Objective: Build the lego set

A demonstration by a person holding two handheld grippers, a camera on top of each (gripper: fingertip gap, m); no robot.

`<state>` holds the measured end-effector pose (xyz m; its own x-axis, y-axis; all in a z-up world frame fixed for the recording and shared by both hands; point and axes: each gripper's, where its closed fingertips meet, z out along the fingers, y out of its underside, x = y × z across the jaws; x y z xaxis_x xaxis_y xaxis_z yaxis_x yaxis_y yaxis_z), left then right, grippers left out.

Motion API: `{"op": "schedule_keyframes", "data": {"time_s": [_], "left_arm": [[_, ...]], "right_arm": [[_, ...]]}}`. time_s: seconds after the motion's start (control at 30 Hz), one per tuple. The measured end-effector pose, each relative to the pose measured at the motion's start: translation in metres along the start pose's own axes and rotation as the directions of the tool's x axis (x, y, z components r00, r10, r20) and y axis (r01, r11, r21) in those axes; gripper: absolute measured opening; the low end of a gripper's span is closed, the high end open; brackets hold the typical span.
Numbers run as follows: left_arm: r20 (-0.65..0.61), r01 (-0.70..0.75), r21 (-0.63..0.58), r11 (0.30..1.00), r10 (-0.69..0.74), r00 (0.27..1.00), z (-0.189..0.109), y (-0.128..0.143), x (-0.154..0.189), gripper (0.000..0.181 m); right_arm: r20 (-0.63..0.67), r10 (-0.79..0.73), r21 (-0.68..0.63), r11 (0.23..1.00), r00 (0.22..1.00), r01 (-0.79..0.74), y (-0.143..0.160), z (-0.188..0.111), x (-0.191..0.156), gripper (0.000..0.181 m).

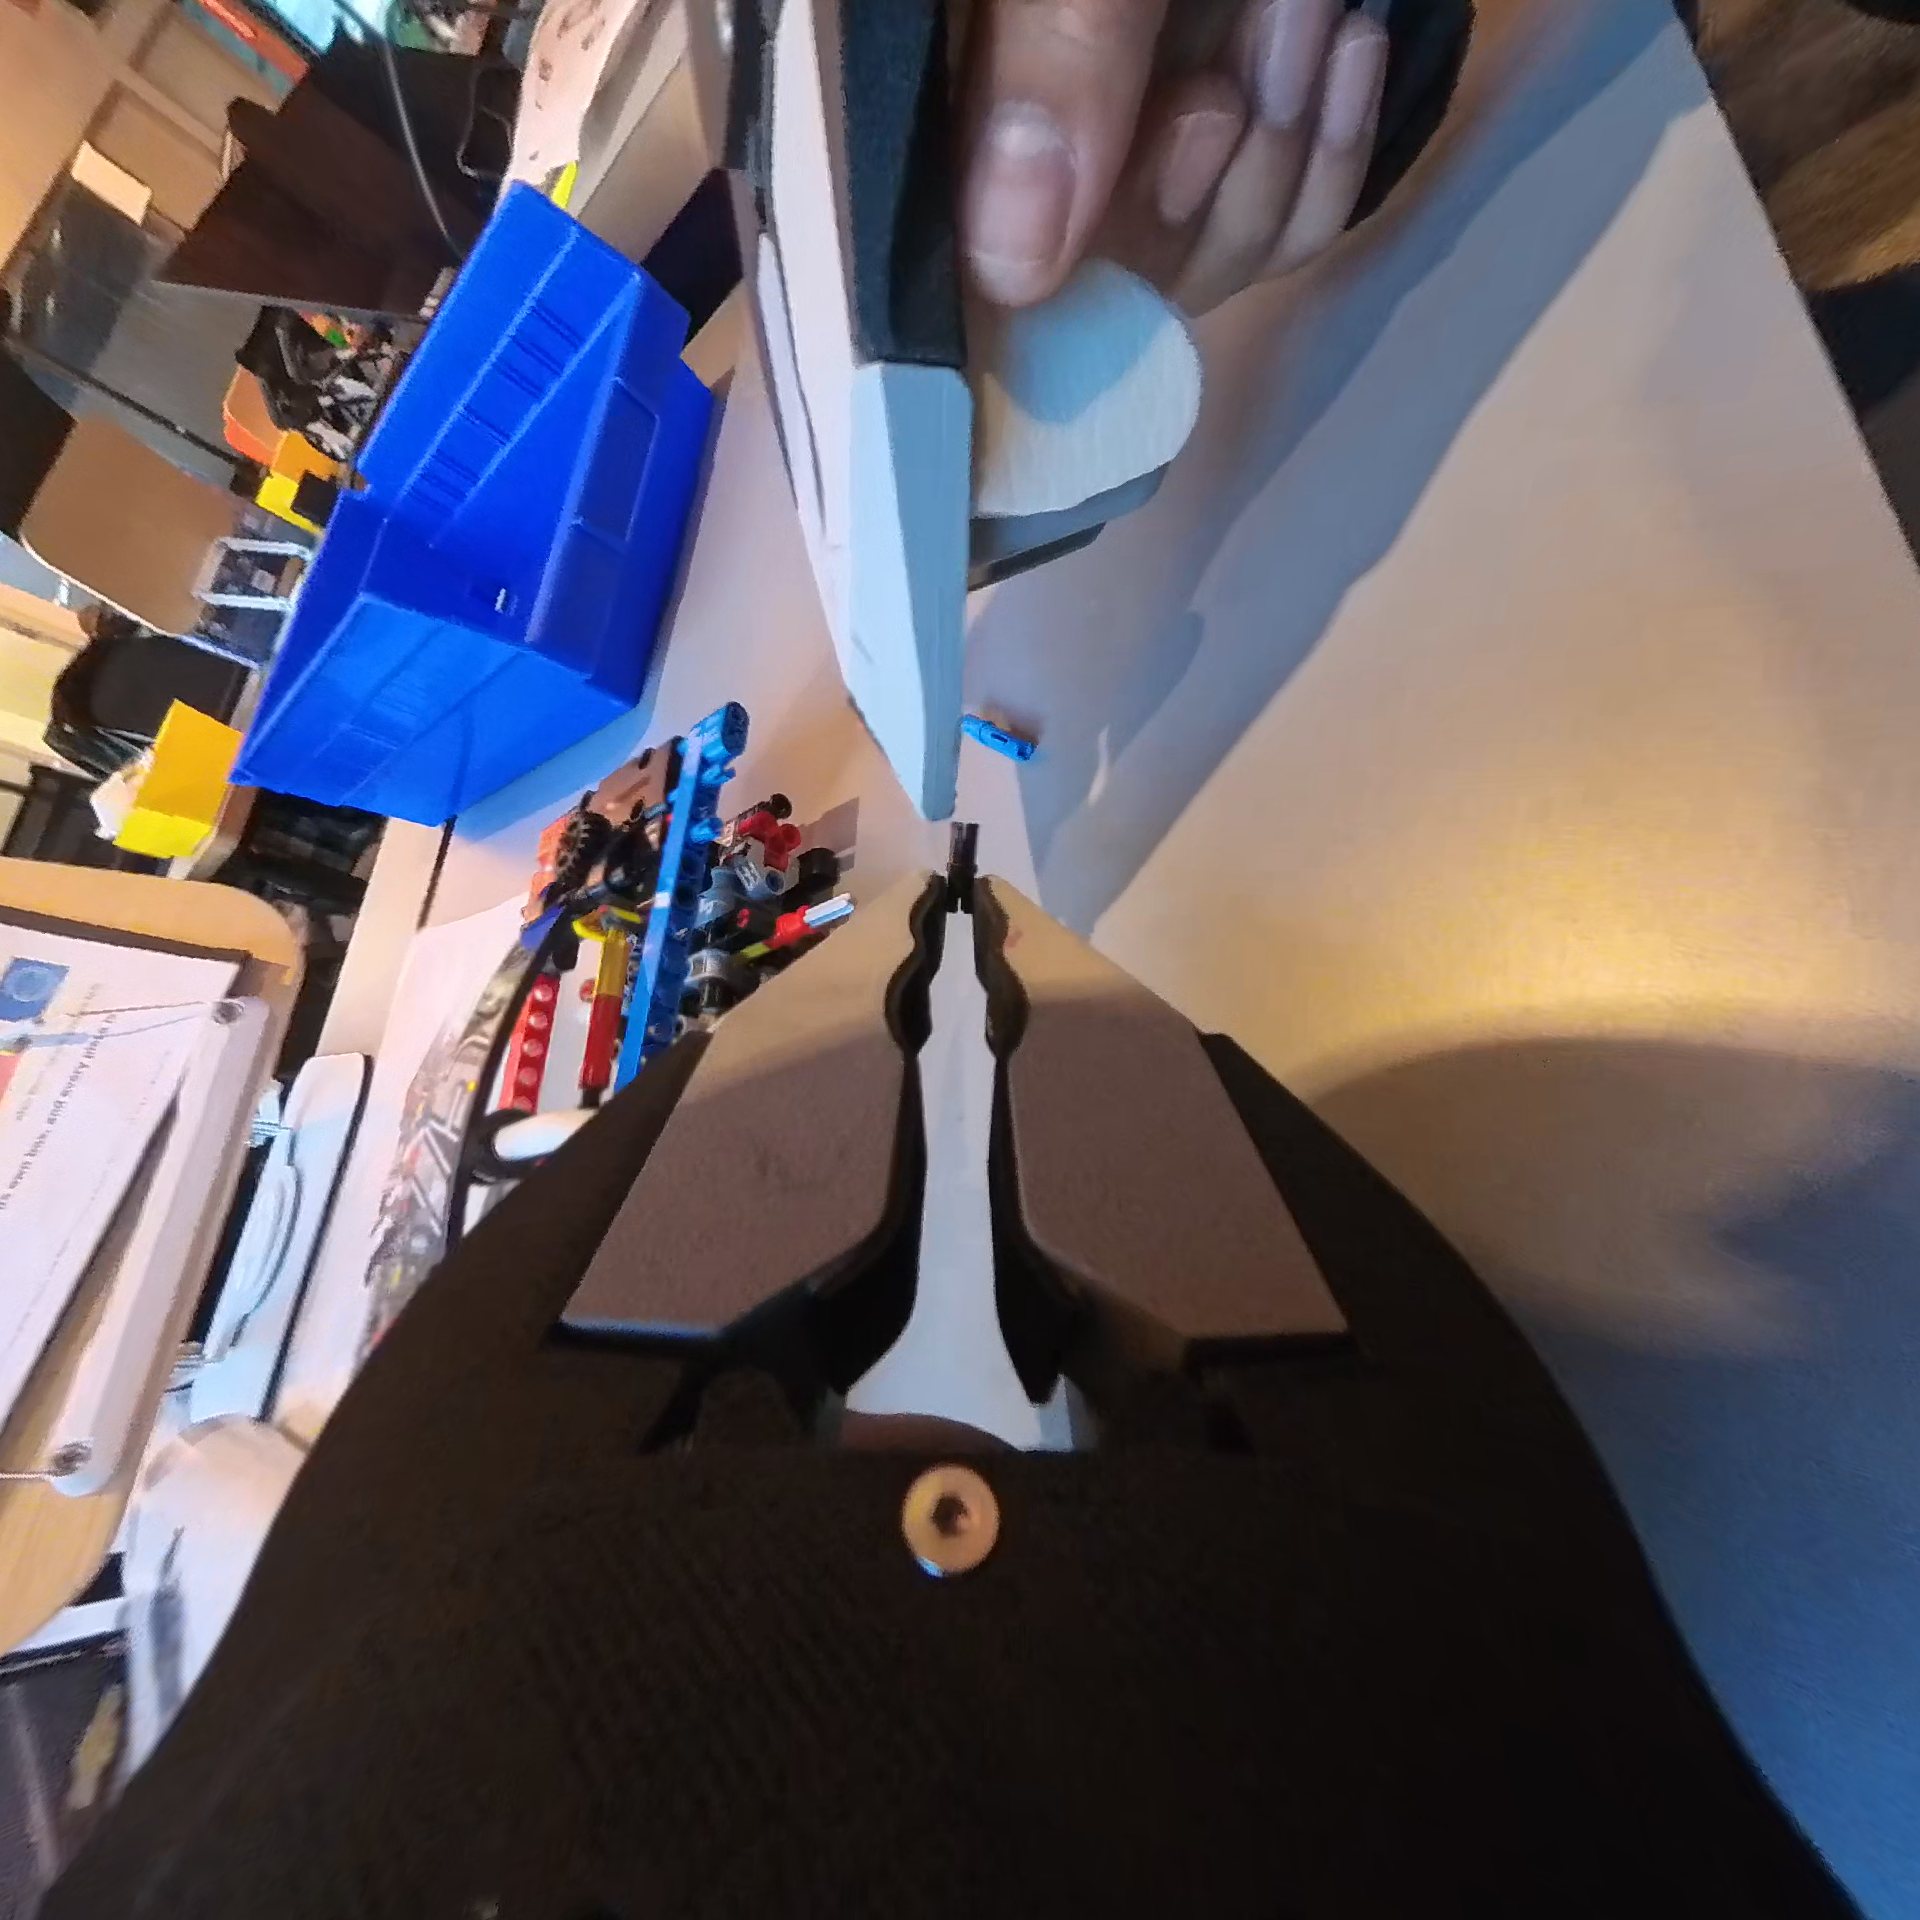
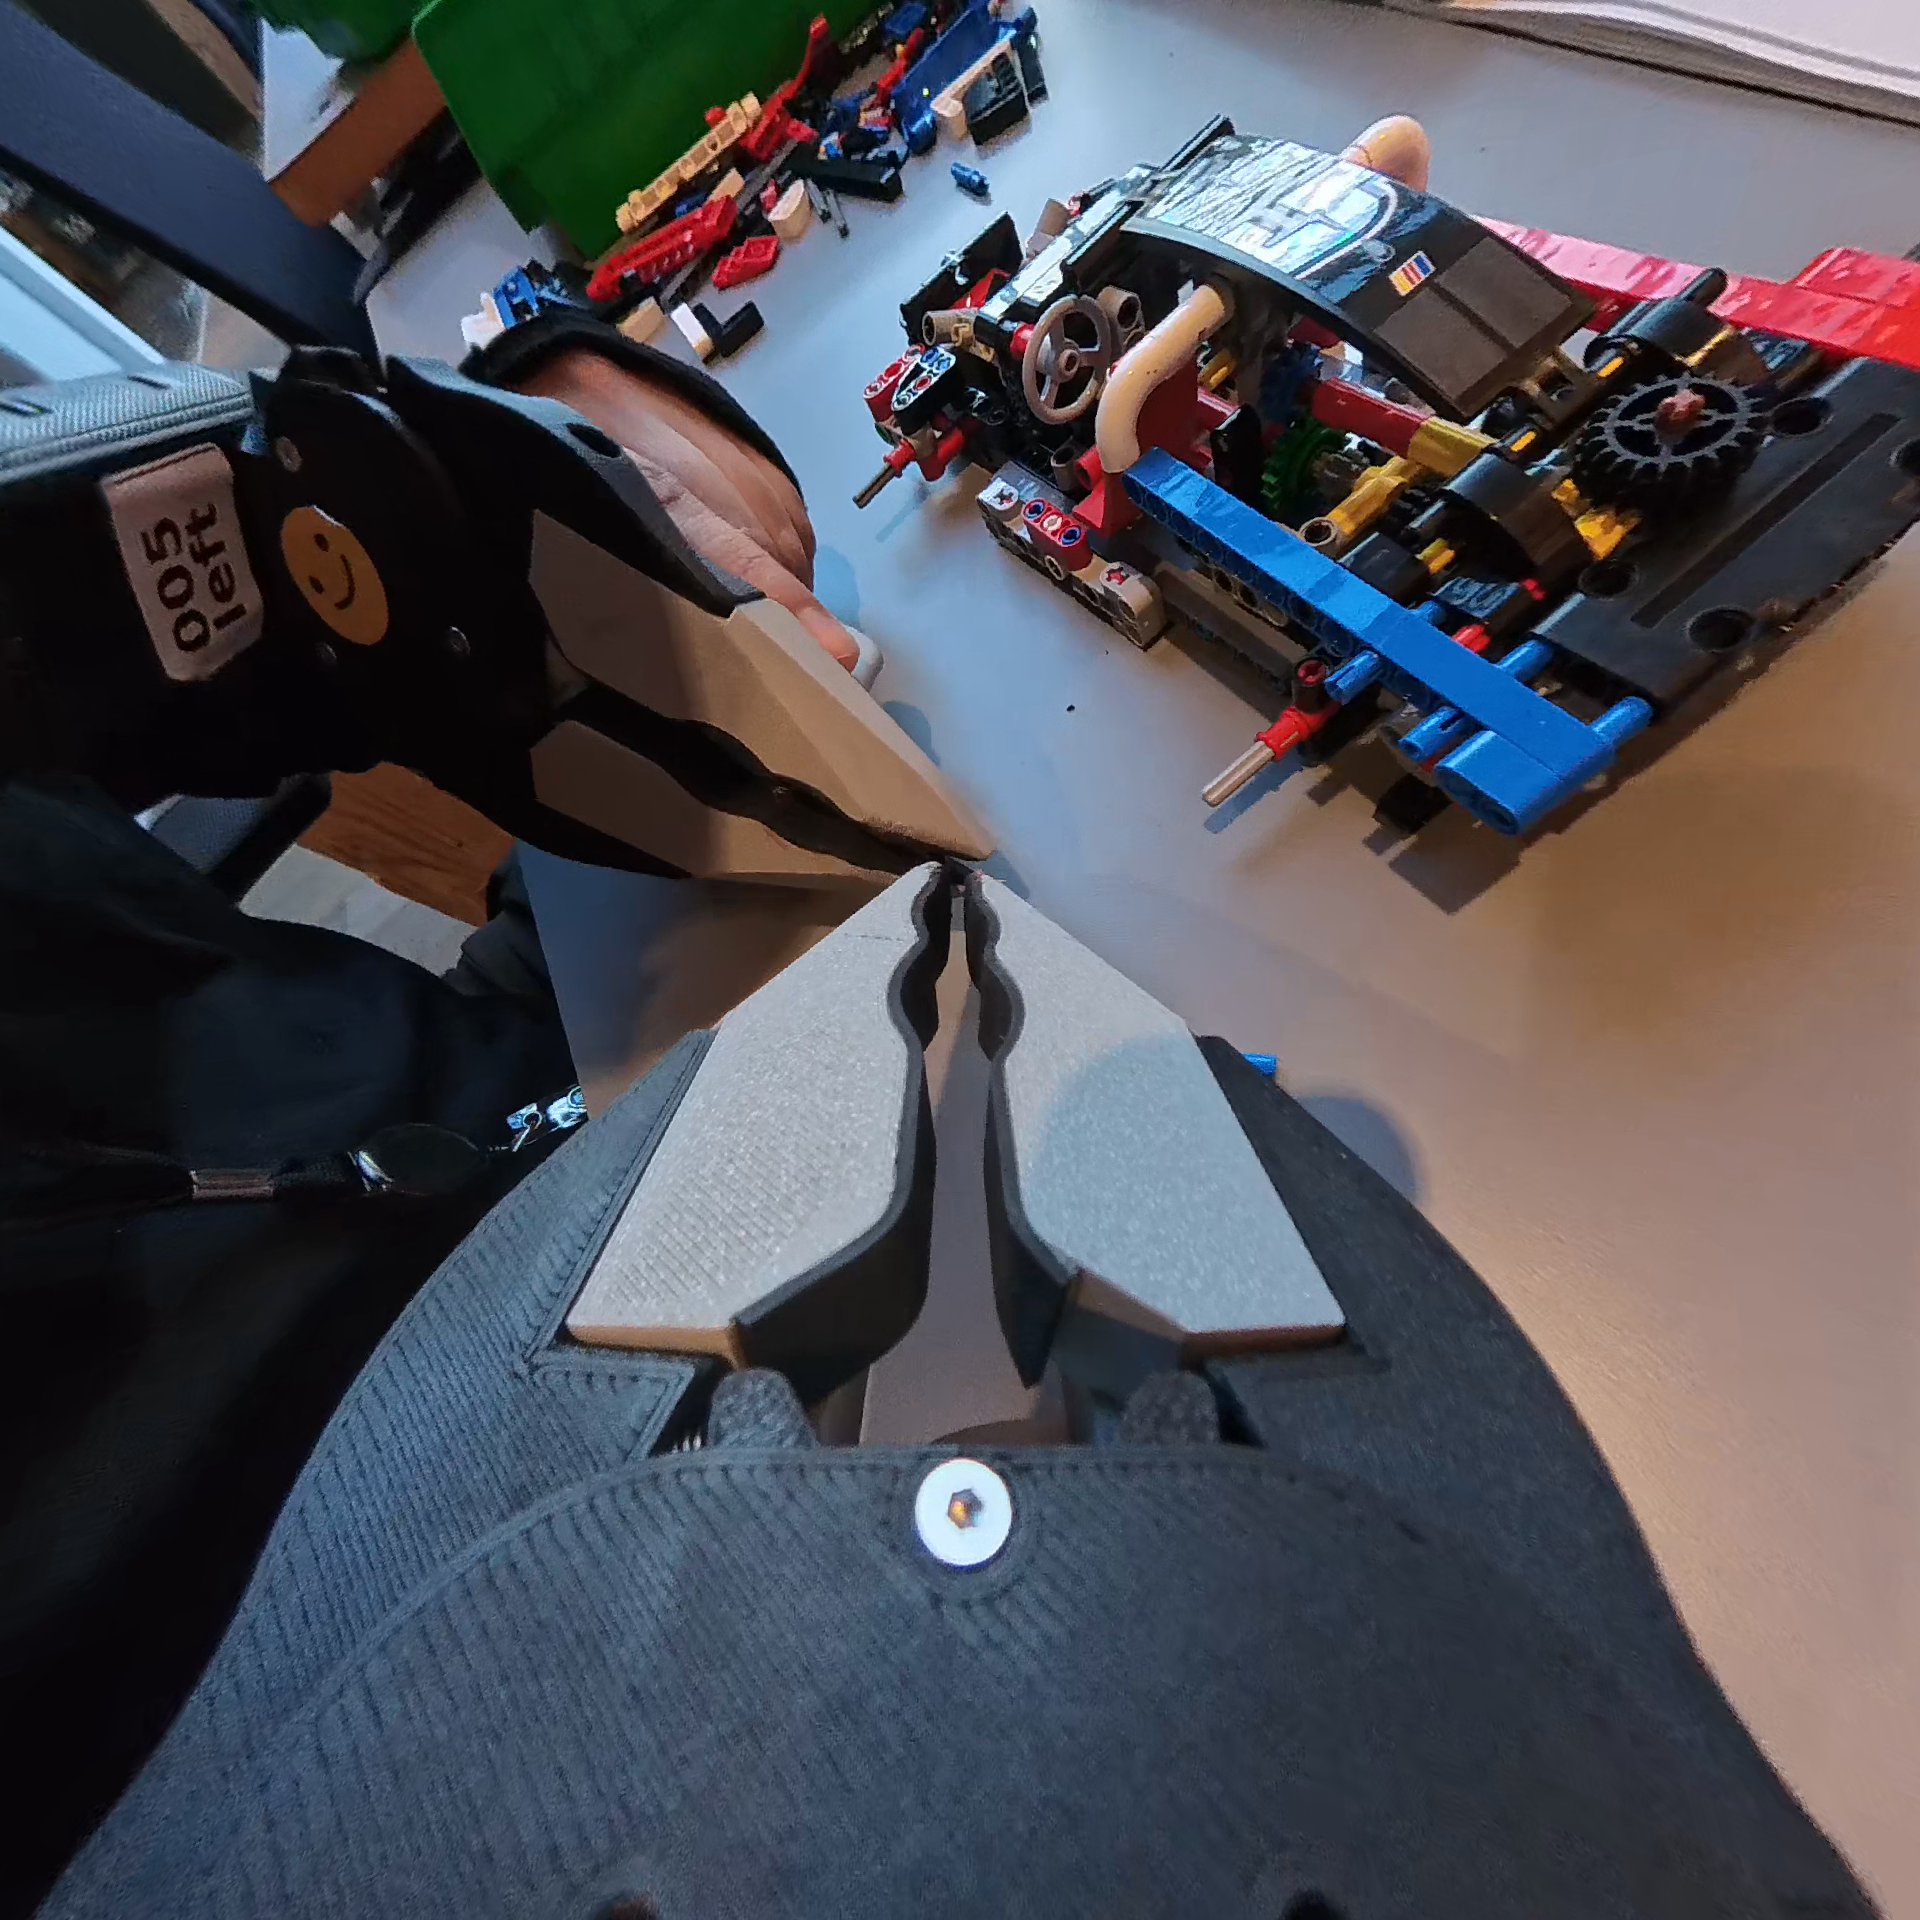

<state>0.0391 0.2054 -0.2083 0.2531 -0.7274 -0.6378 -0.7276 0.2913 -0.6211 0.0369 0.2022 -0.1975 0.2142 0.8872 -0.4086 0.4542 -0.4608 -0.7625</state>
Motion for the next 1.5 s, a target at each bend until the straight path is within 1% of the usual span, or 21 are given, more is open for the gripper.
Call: {"op": "schedule_keyframes", "data": {"time_s": [0.13, 0.23, 0.37, 0.5, 0.57, 0.77, 0.93, 1.0, 1.07, 1.17, 1.23, 1.3, 1.4, 1.5], "left_arm": [[-0.004, 0.077, 0.006, 0.997, -0.077, 0.997, -0.001, 0.002, -0.005, 0.002], [-0.006, 0.098, 0.024, 0.995, -0.098, 0.995, -0.002, 0.0, -0.007, 0.002], [-0.003, 0.07, 0.043, 0.997, -0.07, 0.998, -0.002, -0.006, -0.007, 0.002], [-0.001, 0.047, 0.064, 0.997, -0.047, 0.999, -0.004, -0.013, -0.006, 0.002], [0.008, 0.022, 0.057, 0.998, -0.023, 1.0, -0.004, -0.012, -0.005, 0.002], [0.003, -0.032, 0.04, 0.999, 0.032, 0.999, -0.003, -0.014, -0.001, 0.002], [-0.008, -0.028, 0.026, 0.999, 0.029, 1.0, -0.001, -0.015, 0.002, 0.002], [-0.016, 0.017, 0.028, 0.999, -0.016, 1.0, 0.0, -0.018, 0.0, 0.004], [-0.02, 0.082, 0.023, 0.996, -0.081, 0.996, 0.001, -0.021, -0.006, 0.024], [-0.055, 0.204, -0.022, 0.979, -0.205, 0.977, 0.001, -0.019, -0.016, 0.036], [-0.062, 0.269, -0.054, 0.962, -0.272, 0.96, 0.001, -0.017, -0.024, 0.036], [-0.059, 0.33, -0.084, 0.94, -0.335, 0.94, 0.001, -0.016, -0.028, 0.035], [-0.022, 0.413, -0.131, 0.901, -0.419, 0.908, -0.001, -0.014, -0.029, 0.032], [0.024, 0.434, -0.169, 0.885, -0.436, 0.899, -0.009, -0.011, -0.022, 0.031]], "right_arm": [[-0.003, -0.003, 0.019, 1.0, 1.0, 0.003, -0.002, -0.004, 0.0, 0.0], [0.005, -0.013, 0.031, 0.999, 1.0, 0.013, -0.003, -0.007, -0.003, 0.0], [0.012, -0.031, 0.036, 0.999, 0.999, 0.031, -0.004, -0.007, -0.008, 0.003], [-0.014, -0.061, 0.017, 0.998, 0.998, 0.061, -0.002, -0.004, -0.008, 0.004], [-0.013, -0.071, 0.017, 0.997, 0.997, 0.071, -0.001, -0.003, -0.01, 0.001], [-0.035, -0.088, 0.004, 0.996, 0.996, 0.088, 0.002, -0.001, -0.012, 0.001], [-0.078, -0.121, 0.004, 0.993, 0.99, 0.122, 0.005, -0.003, -0.011, 0.001], [-0.118, -0.138, 0.026, 0.99, 0.983, 0.142, 0.004, -0.007, -0.009, 0.001], [-0.185, -0.141, 0.067, 0.986, 0.973, 0.156, 0.002, -0.016, -0.003, 0.001], [-0.288, -0.137, 0.134, 0.974, 0.948, 0.182, 0.003, -0.034, 0.004, 0.001], [-0.351, -0.152, 0.156, 0.963, 0.924, 0.218, 0.006, -0.043, 0.006, 0.001], [-0.386, -0.165, 0.169, 0.955, 0.907, 0.245, 0.01, -0.049, 0.006, 0.001], [-0.399, -0.168, 0.197, 0.945, 0.902, 0.263, 0.011, -0.055, 0.004, 0.001], [-0.38, -0.165, 0.217, 0.941, 0.91, 0.261, 0.009, -0.059, 0.001, 0.001]]}}
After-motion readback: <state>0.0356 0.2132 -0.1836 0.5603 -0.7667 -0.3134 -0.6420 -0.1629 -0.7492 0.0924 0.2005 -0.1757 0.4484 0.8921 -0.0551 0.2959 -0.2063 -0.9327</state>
